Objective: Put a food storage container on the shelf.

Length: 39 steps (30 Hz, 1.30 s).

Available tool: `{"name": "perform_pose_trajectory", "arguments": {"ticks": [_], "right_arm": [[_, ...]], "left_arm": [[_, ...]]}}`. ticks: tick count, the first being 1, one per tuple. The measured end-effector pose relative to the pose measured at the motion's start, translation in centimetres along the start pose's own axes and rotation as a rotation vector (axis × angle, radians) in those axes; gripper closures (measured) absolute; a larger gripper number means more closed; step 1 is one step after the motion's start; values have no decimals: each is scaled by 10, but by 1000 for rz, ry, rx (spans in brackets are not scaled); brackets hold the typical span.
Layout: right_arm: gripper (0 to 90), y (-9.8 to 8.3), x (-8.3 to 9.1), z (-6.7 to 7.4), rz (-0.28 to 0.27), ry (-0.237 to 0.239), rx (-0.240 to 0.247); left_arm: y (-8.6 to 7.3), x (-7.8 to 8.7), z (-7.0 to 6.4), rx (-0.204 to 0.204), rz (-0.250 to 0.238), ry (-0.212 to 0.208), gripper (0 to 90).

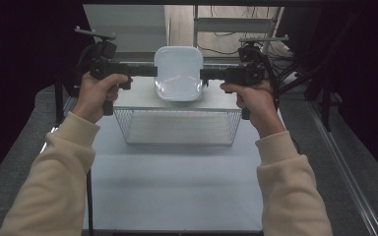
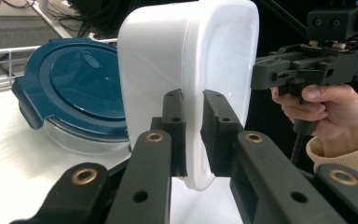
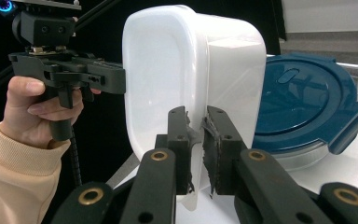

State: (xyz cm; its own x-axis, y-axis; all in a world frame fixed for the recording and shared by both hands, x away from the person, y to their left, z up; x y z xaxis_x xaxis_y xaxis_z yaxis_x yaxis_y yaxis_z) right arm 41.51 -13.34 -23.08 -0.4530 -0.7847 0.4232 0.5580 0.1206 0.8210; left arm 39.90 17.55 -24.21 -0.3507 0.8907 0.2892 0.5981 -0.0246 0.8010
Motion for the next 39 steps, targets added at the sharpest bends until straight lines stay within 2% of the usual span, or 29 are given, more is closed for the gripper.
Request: {"name": "perform_pose_trajectory", "arguments": {"ticks": [11, 22, 27, 29, 33, 39], "right_arm": [[807, 11, -6, -14, 18, 4, -44], [807, 20, -18, -28, 45, 3, -93], [806, 22, -23, -35, 64, 2, -124], [805, 25, -27, -43, 70, 22, -168], [801, 29, -29, -49, 78, 29, -197], [779, 35, -34, -58, 95, 28, -232]], "left_arm": [[16, -8, 14, 33, 12, -9, 804], [23, -14, 29, 73, 19, -9, 804], [25, -20, 41, 115, 17, -23, 804], [28, -21, 44, 135, 11, -33, 803], [33, -25, 51, 189, 6, -45, 803], [37, -29, 59, 238, -12, -56, 795]]}}
Point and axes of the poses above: each handheld gripper's, and its own axes: x roughly backward along the jaws, y roughly out of its top, z roughly to its left, the point moved 2 cm from there along -x, roughly forward along the jaws, and after that the axes turned 6 degrees about -y, right-handed, at the moved point
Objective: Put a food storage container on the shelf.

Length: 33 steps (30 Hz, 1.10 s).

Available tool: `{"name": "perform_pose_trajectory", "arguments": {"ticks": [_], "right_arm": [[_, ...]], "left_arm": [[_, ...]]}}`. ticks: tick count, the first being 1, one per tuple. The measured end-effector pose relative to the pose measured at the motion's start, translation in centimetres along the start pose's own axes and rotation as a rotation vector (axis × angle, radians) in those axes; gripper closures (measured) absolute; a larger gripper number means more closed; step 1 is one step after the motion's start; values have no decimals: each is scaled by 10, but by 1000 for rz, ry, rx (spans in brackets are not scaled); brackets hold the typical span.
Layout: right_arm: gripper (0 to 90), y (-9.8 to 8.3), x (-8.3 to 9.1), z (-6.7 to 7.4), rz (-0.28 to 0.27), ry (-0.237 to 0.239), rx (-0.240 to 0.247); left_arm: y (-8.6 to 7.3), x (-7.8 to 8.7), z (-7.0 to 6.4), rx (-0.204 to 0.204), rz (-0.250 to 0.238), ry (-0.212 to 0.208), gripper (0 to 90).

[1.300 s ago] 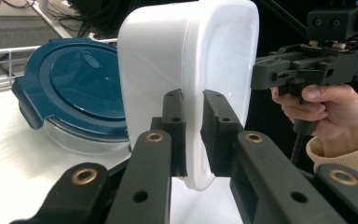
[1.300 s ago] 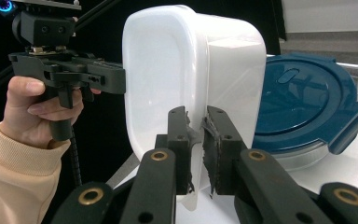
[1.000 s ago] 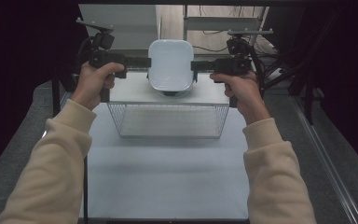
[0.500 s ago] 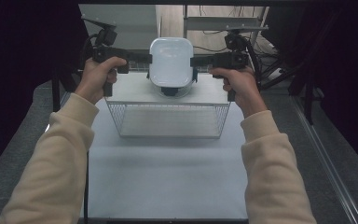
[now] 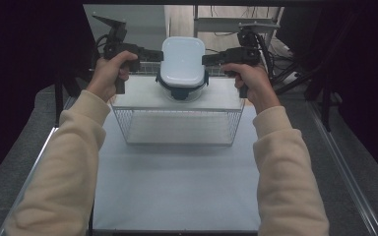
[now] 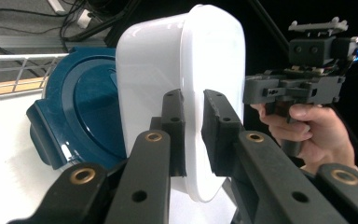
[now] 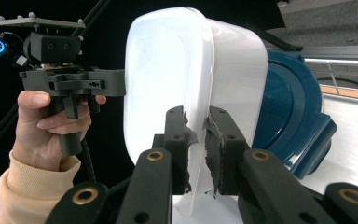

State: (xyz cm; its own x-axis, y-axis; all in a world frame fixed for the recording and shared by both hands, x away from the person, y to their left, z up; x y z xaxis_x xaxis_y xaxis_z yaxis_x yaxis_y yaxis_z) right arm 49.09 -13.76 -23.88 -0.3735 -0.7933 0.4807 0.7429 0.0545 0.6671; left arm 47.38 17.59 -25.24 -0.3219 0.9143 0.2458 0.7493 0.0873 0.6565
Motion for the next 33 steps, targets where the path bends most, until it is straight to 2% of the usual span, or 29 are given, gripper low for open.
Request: {"name": "perform_pose_trajectory", "arguments": {"ticks": [5, 6, 10, 11, 15, 16, 17, 22, 29, 33], "right_arm": [[764, 3, -5, -9, 0, 36, -59], [757, 5, -8, -14, -3, 52, -87], [748, 7, -11, -21, -10, 77, -125], [741, 8, -14, -25, -11, 88, -151], [732, 10, -18, -31, -22, 100, -191], [734, 10, -19, -33, -30, 98, -198], [731, 10, -21, -35, -29, 79, -195], [734, 8, -22, -40, -55, 113, -219], [734, 6, -22, -38, -64, 97, -212], [724, 2, -21, -38, -76, 108, -207]], "left_arm": [[3, -3, 8, 34, -15, -13, 781], [4, -3, 10, 43, -20, -14, 773], [7, -6, 20, 89, -44, -36, 770], [8, -7, 22, 105, -48, -34, 767], [10, -11, 30, 140, -66, -36, 761], [10, -12, 31, 144, -64, -26, 755], [9, -14, 33, 142, -55, -4, 745], [8, -14, 36, 148, -74, -26, 740], [6, -16, 35, 147, -88, -22, 720], [4, -16, 35, 139, -88, -23, 685]]}}
Point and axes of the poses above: each handheld gripper's, and its own axes: x roughly backward along the jaws, y roughly out of its top, z roughly to its left, the point moved 2 cm from there along -x, roughly forward along the jaws, and after that the axes turned 6 degrees about -y, right-handed, at the moved point
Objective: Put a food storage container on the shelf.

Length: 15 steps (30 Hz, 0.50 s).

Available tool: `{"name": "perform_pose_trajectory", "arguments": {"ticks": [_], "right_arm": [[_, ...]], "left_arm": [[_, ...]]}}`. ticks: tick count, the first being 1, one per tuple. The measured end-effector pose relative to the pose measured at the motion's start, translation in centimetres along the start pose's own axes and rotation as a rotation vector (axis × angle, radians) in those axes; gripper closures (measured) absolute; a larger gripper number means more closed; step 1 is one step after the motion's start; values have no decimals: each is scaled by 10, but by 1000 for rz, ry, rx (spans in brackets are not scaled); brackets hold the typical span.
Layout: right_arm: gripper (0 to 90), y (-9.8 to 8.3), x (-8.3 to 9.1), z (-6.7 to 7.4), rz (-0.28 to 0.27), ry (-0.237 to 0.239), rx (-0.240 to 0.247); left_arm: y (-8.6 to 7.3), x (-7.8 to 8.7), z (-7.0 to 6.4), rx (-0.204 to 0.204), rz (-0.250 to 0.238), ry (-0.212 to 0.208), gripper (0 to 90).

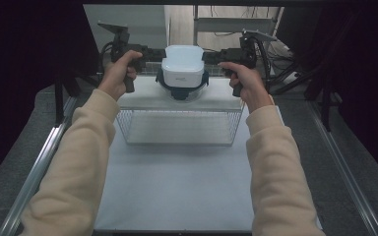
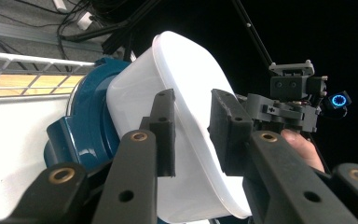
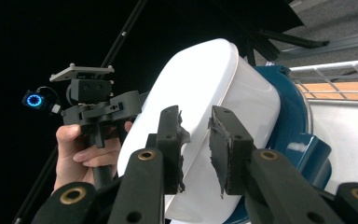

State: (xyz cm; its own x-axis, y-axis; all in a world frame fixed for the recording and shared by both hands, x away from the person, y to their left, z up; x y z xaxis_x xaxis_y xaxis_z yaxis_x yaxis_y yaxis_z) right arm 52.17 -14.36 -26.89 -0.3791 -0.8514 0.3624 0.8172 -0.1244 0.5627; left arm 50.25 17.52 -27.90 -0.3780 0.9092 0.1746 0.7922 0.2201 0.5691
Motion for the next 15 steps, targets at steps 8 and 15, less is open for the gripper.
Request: {"name": "perform_pose_trajectory", "arguments": {"ticks": [8, 15], "right_arm": [[455, -4, 22, 8, -115, -60, 108], [399, -21, 44, 20, -132, -131, 289]], "left_arm": [[-6, 14, -17, -194, -47, 138, 368], [-28, 34, -33, -351, -25, 200, 274]]}}
Point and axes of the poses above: each handheld gripper's, and its own axes: x roughly backward along the jaws, y roughly out of its top, z roughly to its left, the point moved 2 cm from there along -x, roughly forward along the jaws, and after that the axes turned 6 degrees about -y, right-handed, at the moved point
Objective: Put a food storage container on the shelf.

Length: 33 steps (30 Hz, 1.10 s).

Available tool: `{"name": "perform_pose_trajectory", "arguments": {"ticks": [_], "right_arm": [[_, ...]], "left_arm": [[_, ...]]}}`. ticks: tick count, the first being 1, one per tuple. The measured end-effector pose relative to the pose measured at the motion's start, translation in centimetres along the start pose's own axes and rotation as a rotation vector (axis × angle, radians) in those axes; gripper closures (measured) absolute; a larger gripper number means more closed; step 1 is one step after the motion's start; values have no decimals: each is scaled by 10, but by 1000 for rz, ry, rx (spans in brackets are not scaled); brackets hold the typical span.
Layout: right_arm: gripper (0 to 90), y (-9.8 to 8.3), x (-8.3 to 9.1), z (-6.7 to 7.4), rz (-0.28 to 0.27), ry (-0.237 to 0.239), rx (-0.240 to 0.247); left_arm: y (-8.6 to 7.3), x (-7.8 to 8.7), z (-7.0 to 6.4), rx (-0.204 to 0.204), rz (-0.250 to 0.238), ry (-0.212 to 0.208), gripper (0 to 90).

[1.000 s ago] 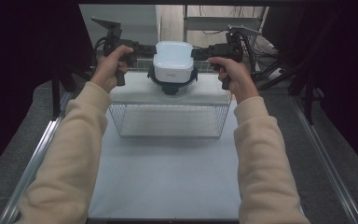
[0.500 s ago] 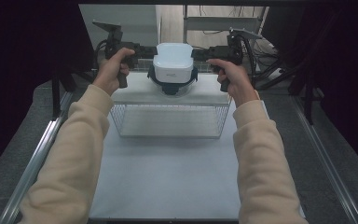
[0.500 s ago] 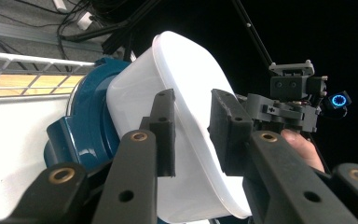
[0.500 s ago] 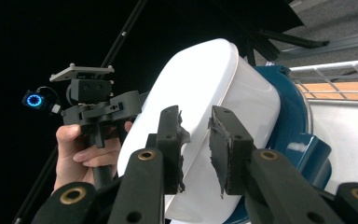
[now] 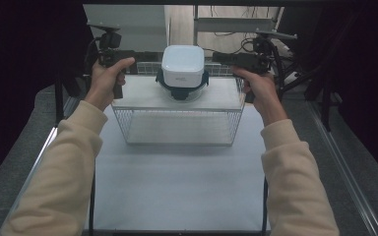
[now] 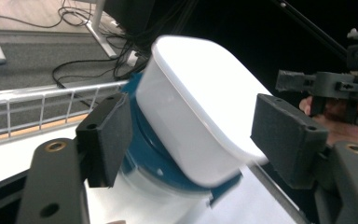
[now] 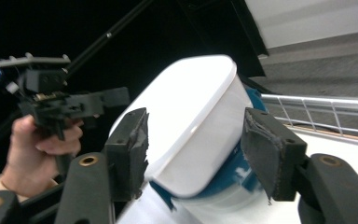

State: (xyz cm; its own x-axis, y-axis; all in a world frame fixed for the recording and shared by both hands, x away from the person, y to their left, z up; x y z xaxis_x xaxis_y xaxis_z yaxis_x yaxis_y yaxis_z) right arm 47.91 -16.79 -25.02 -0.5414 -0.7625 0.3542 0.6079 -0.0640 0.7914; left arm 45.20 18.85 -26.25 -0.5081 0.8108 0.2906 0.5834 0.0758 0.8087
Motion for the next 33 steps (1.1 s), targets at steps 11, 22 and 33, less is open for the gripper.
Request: {"name": "perform_pose_trajectory", "arguments": {"ticks": [11, 22, 33], "right_arm": [[349, -45, 37, 7, 8, -110, 164], [331, -125, 72, 4, 43, -164, 302], [302, -207, 74, -14, 107, -209, 339]], "left_arm": [[-58, 33, -15, -94, 39, 56, 239], [-146, 46, -20, -132, 77, 94, 235], [-237, 42, -10, -132, 174, 172, 232]]}}
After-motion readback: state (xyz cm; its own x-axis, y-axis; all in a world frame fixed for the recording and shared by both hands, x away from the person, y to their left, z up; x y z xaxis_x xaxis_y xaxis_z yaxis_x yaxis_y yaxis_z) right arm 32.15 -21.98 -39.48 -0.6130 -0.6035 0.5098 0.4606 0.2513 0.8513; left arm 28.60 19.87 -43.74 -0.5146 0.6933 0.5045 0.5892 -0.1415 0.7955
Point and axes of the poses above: each handheld gripper's, and its own axes: x roughly backward along the jaws, y roughly out of its top, z roughly to its left, the point moved 2 cm from there along -x, roughly forward along the jaws, and after that the axes turned 6 degrees about -y, right-handed, at the moved point
